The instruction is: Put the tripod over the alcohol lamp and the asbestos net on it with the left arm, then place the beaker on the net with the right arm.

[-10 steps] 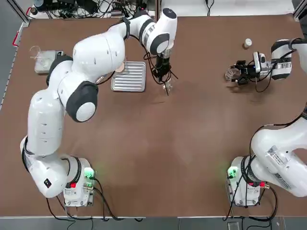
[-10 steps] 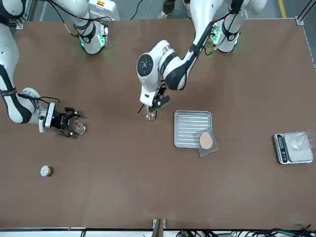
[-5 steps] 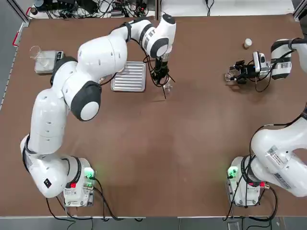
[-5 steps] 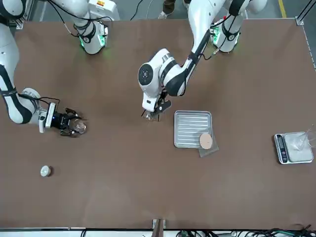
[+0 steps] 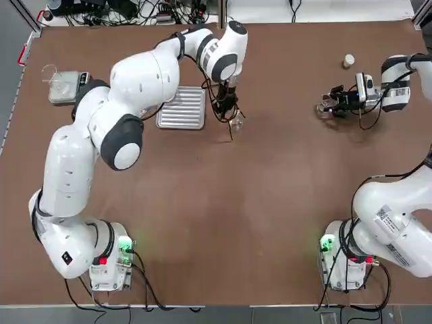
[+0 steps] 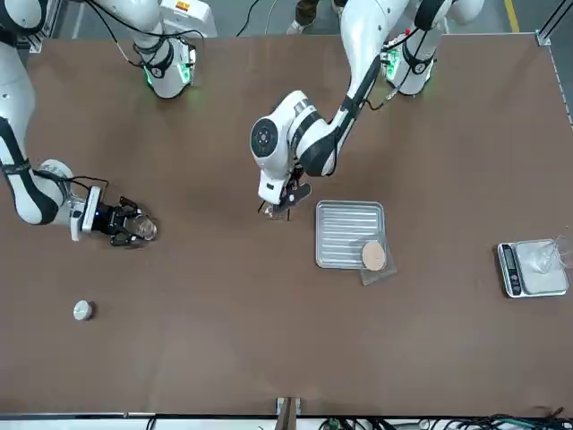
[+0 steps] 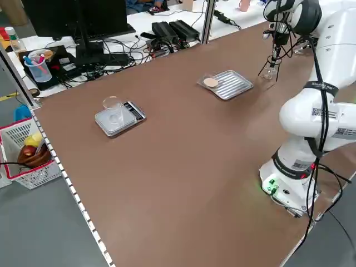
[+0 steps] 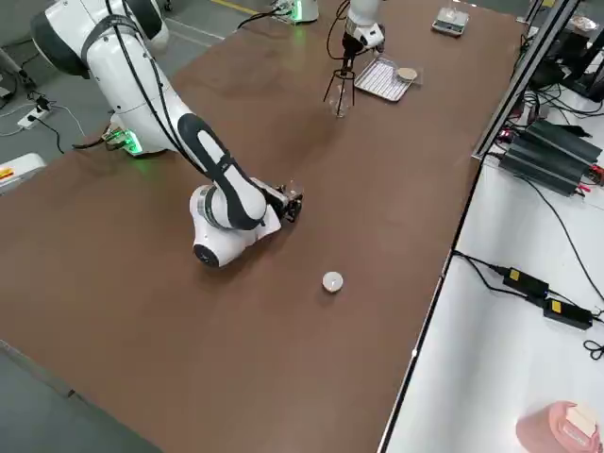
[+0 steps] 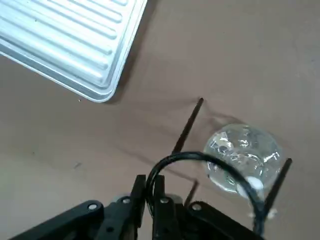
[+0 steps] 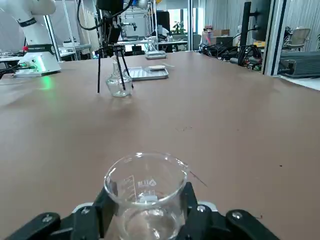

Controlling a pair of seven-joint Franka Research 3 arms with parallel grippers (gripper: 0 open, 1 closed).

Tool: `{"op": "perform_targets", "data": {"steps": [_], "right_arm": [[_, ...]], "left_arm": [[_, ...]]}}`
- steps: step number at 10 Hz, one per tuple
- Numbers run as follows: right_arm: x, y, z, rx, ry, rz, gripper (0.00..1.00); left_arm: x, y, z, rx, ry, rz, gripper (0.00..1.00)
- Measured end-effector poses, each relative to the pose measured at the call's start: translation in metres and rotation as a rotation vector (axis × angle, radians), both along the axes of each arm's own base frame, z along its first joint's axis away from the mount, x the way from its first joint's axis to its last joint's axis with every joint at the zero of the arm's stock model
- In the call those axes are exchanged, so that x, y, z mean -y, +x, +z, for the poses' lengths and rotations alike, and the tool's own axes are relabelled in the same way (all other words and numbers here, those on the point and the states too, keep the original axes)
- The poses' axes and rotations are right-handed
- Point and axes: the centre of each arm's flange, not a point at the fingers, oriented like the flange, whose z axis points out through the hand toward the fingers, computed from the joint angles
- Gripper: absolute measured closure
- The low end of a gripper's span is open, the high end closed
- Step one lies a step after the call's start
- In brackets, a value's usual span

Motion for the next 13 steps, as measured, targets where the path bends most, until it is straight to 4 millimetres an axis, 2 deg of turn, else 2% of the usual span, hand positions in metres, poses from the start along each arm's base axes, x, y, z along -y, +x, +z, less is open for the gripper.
{"op": "perform_targets", "data": {"steps": [1,3,7,8,10,11,13], "right_arm": [[0.000,0.000,0.000,0.000,0.000,0.000,0.42],[0.001,0.002,0.001,0.004,-0.005,-0.002,0.42],[0.004,0.004,0.002,0.010,-0.013,-0.007,0.42],[0.004,0.004,0.002,0.006,-0.013,-0.009,0.42],[0.004,0.004,0.002,-0.005,-0.012,-0.012,0.42],[0.004,0.005,0.002,-0.005,-0.012,-0.013,0.42],[0.005,0.006,0.004,-0.002,-0.015,-0.013,0.42]], "left_arm": [[0.000,0.000,0.001,0.002,-0.003,0.000,0.82],[0.001,0.001,0.002,0.005,-0.006,-0.001,0.56],[0.001,0.001,0.002,0.007,-0.009,-0.001,0.54],[0.001,0.002,0.003,0.009,-0.010,-0.001,0.49],[0.002,0.004,0.006,0.016,-0.016,0.002,0.21],[0.004,0.006,0.009,0.025,-0.029,0.002,0.16],[0.006,0.013,0.026,0.057,-0.064,0.010,0.15]]}}
